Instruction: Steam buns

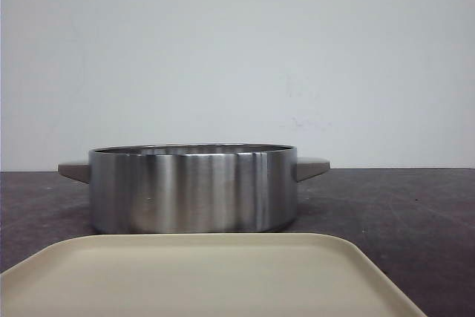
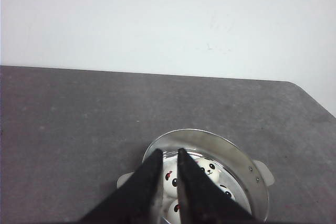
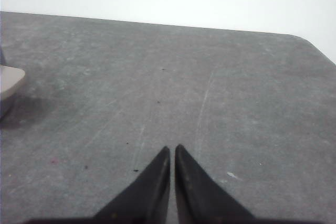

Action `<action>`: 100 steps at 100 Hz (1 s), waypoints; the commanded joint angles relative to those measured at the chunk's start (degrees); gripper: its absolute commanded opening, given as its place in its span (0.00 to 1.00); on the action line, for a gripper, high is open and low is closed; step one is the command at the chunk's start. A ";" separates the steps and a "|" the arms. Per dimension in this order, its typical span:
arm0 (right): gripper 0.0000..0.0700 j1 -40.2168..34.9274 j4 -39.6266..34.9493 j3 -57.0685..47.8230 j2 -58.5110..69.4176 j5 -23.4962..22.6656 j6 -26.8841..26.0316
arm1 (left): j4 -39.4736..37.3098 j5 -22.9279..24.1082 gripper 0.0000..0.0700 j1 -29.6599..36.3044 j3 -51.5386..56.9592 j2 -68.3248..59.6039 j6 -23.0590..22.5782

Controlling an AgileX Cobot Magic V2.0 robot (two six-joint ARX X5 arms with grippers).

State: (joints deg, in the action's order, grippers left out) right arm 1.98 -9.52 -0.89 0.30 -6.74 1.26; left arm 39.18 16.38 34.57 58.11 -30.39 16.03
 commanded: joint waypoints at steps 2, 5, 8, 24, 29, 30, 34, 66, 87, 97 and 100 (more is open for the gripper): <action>0.01 0.02 0.50 0.22 -0.09 0.13 -0.57 | -0.61 0.11 0.00 0.28 0.72 -0.22 -0.35; 0.01 0.02 0.50 0.22 -0.09 0.13 -0.57 | -0.61 0.11 0.00 0.28 0.72 -0.22 -0.35; 0.01 0.02 0.50 0.22 -0.09 0.13 -0.57 | -0.61 0.11 0.00 0.28 0.72 -0.22 -0.35; 0.01 0.02 0.50 0.22 -0.09 0.13 -0.57 | -0.61 0.13 0.00 0.28 0.72 -0.22 -0.37; 0.01 0.02 0.50 0.22 -0.09 0.13 -0.57 | -0.61 0.11 0.00 0.28 0.72 -0.22 -0.35; 0.01 0.02 0.50 0.22 -0.09 0.13 -0.57 | -0.61 0.11 0.00 0.28 0.72 -0.22 -0.35; 0.01 0.02 0.50 0.22 -0.09 0.13 -0.57 | -0.61 0.11 0.00 0.28 0.72 -0.22 -0.37; 0.01 0.02 0.50 0.22 -0.09 0.13 -0.57 | 0.07 1.70 0.00 -0.74 0.24 -0.07 -5.95; 0.01 0.02 0.50 0.22 -0.09 0.13 -0.57 | -12.61 -13.03 0.00 -16.61 -14.47 3.98 -4.07; 0.01 0.02 0.50 0.22 -0.09 0.11 -0.57 | -22.88 -21.53 0.00 -24.11 -25.57 8.76 -1.11; 0.01 0.02 0.50 0.22 -0.09 0.13 -0.57 | -26.08 -22.82 0.00 -25.57 -28.87 10.34 -0.35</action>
State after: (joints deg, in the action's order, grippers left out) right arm 1.98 -9.52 -0.89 0.30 -6.66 1.26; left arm 19.68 -2.72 11.49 34.81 -22.50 13.10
